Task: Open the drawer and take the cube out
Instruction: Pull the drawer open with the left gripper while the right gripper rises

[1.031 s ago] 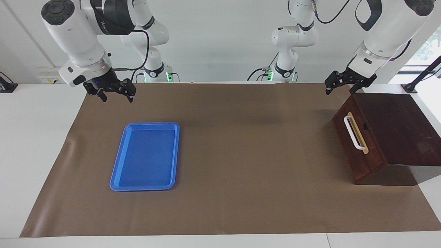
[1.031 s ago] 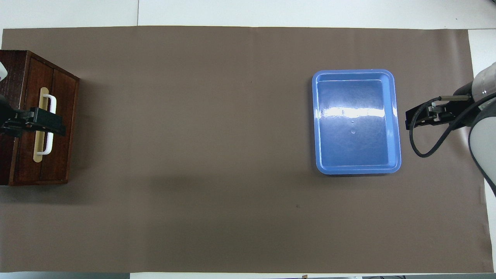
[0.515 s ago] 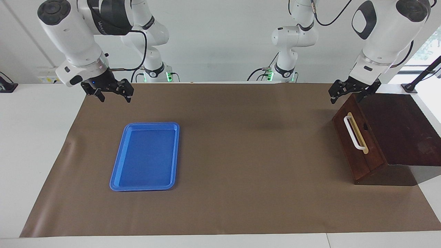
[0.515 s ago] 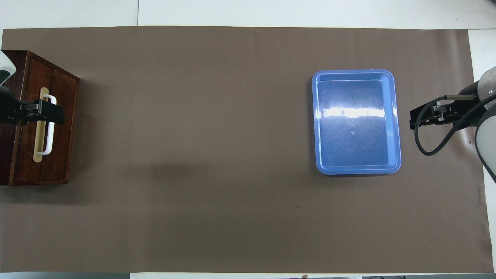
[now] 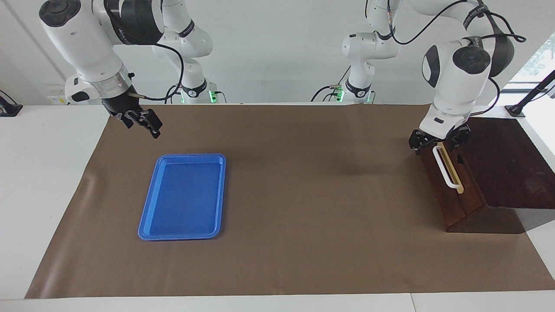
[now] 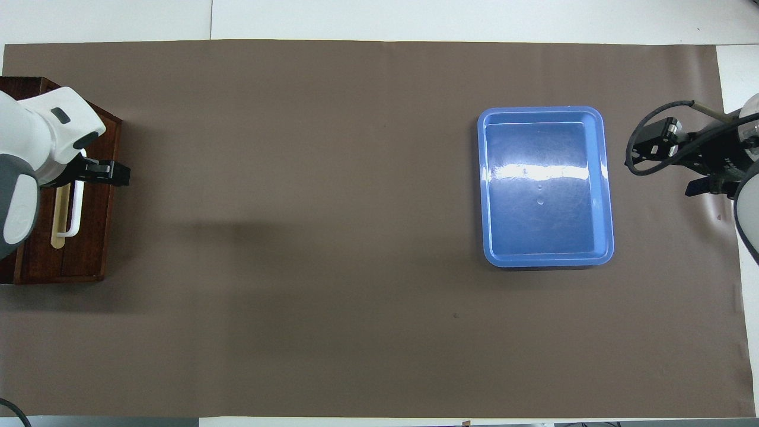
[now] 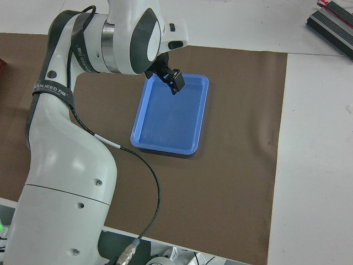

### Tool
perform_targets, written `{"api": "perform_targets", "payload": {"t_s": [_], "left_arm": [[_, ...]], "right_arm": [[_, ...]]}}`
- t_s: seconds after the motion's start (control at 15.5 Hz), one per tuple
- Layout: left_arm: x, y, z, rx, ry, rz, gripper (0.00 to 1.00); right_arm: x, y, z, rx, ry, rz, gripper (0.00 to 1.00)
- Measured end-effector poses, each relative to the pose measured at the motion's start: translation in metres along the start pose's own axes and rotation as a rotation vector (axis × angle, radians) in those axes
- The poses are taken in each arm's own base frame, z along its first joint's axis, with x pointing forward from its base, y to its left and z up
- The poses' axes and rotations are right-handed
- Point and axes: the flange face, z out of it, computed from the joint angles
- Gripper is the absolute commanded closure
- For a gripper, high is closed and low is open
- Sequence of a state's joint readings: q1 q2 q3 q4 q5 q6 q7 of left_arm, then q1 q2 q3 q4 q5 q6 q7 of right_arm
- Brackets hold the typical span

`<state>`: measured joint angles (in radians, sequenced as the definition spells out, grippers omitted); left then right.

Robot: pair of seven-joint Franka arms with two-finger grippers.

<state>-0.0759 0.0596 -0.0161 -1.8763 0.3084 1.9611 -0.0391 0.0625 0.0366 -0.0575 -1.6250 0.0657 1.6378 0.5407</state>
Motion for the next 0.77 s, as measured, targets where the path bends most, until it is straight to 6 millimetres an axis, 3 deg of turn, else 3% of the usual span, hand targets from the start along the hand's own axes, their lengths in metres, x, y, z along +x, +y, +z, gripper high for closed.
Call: {"api": "perform_targets", "payload": {"t_s": [0.26,0.45,0.77], "left_arm": [[0.003,0.007,0.05,0.099,0.019,0.06,0.0],[0.004,0.011,0.062,0.107,0.027,0.065,0.0],[0.001,0.001,0.079,0.101,0.046,0.049,0.0]], "right_arm": [[0.008,-0.013,0.023,0.051,-0.06,0.2,0.0],[0.012,-0.023,0.042,0.052,-0.09,0.309,0.0],[-0.002,-0.052,0.055,0.099,-0.198,0.549,0.0]]}}
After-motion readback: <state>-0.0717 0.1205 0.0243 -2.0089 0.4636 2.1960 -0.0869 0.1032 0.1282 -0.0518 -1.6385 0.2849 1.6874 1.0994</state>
